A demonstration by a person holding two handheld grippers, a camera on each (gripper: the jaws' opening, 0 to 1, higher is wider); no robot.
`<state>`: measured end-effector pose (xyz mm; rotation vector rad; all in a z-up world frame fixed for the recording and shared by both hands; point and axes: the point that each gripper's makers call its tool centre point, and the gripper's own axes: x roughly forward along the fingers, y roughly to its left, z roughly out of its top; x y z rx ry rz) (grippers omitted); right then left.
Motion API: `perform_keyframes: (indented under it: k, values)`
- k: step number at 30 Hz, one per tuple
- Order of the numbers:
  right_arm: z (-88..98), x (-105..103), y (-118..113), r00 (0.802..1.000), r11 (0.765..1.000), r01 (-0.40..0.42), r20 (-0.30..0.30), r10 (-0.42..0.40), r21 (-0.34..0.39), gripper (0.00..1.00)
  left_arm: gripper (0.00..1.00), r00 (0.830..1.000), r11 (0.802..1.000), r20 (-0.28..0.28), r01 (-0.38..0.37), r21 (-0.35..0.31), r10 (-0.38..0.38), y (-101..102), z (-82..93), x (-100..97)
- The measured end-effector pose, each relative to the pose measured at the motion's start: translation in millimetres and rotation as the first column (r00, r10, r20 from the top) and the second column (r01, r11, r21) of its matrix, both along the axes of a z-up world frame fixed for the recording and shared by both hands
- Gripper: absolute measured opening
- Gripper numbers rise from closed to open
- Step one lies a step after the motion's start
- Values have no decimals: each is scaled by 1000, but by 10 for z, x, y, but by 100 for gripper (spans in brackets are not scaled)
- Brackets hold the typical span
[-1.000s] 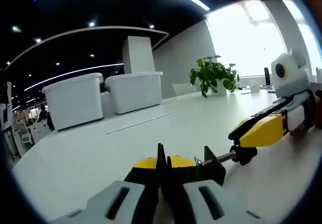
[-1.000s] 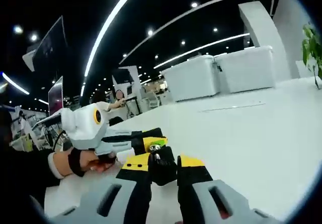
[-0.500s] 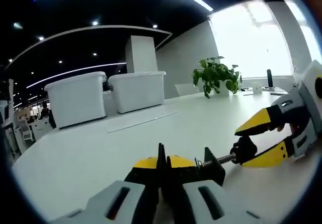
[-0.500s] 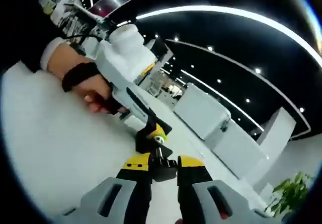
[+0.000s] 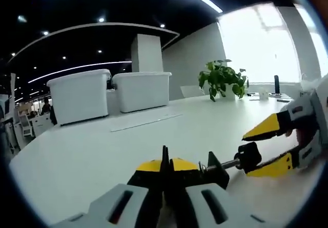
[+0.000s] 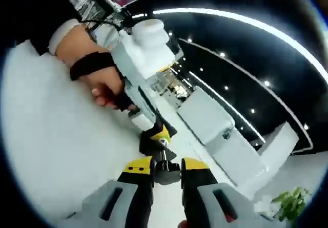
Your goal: Clamp the fixed fixture on the desktop, loosen the retaining clip, secure it to the edge of the desk, and tighten the retaining clip.
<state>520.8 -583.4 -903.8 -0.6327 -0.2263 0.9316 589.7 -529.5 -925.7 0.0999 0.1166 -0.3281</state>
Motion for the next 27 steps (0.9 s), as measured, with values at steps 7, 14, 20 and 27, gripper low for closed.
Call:
perform_keyframes:
  k: [7, 14, 20, 27]
  values:
    - [20, 253, -250, 816, 903, 171, -570, 94, 394, 35, 4, 1000, 1000, 1, 3, -8, -3, -10, 16, 5]
    - [-199, 261, -268, 653, 871, 265, -742, 154, 413, 27, 4, 1000, 1000, 7, 12, -7, -12, -28, 26, 3]
    - [-198, 200, -231, 599, 856, 289, -778, 188, 429, 18, 4, 1000, 1000, 3, 10, -7, -10, -20, 14, 19]
    - [-182, 169, -216, 639, 866, 276, -753, 159, 417, 17, 4, 1000, 1000, -2, 8, -9, -8, -18, 9, 14]
